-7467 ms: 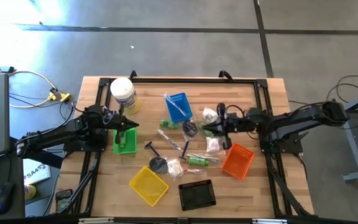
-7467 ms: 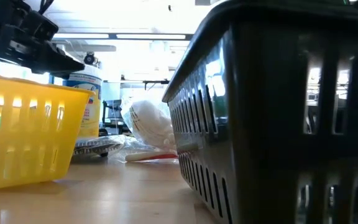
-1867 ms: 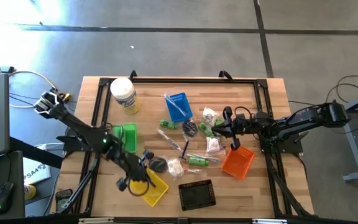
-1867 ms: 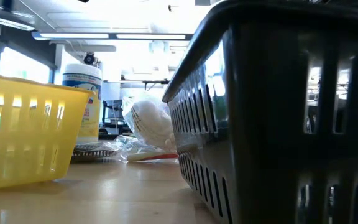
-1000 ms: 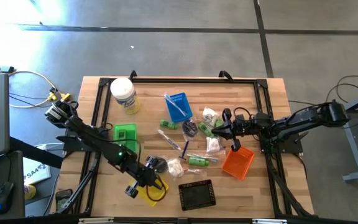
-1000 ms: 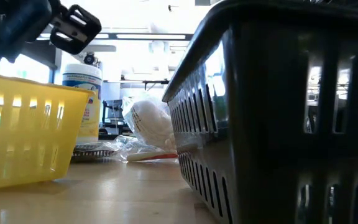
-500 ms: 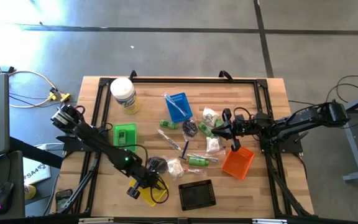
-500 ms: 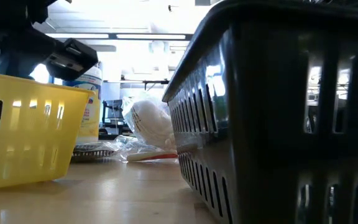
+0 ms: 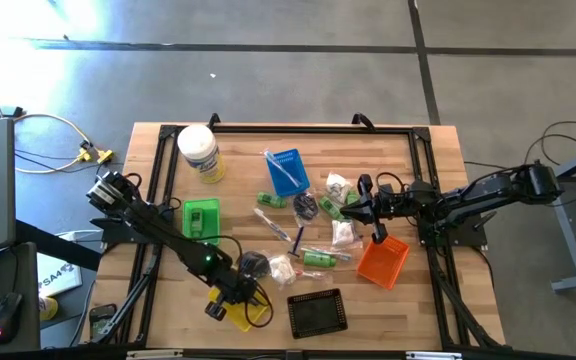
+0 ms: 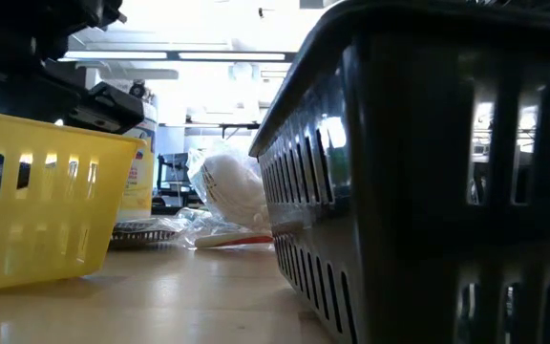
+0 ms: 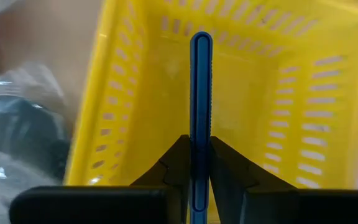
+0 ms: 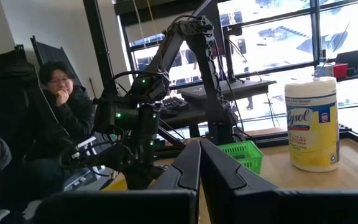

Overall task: Pick & Place Travel size toiletries
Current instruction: Put the blue razor into the yellow bin, then put the black hairbrush into the black bin

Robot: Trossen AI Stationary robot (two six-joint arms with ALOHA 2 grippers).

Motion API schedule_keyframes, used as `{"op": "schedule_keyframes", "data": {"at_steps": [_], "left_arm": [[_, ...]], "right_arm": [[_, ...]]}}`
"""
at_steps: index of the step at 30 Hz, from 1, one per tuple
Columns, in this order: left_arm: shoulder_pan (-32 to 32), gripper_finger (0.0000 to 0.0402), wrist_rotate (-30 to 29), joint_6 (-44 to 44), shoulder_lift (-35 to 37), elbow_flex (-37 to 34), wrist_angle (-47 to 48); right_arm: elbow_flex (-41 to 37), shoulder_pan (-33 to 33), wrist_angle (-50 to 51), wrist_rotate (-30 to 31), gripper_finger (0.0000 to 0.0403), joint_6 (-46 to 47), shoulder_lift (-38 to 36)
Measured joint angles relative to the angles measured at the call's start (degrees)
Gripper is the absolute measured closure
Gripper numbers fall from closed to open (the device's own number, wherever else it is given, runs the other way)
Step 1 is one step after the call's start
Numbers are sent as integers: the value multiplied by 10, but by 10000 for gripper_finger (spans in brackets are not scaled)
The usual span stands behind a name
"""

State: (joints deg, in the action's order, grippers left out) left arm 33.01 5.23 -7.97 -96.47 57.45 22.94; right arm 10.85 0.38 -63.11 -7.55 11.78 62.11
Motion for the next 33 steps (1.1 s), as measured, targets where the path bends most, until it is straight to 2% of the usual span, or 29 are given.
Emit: {"op": "schedule_keyframes", "data": {"at_steps": [3,10,21,29,33], "left_arm": [[0,358,20,0,0,0,0],[-1,350,19,0,0,0,0],[-1,267,27,-10,9,0,5],[0,261,30,39,64,100,167],[0,264,-37,82,113,119,196]], "right_arm": [[0,0,0,0,400,1,0],[0,0,0,-1,400,2,0],[0,0,0,-1,400,2,0],[0,0,0,-1,400,2,0],[0,0,0,-1,400,2,0]]}}
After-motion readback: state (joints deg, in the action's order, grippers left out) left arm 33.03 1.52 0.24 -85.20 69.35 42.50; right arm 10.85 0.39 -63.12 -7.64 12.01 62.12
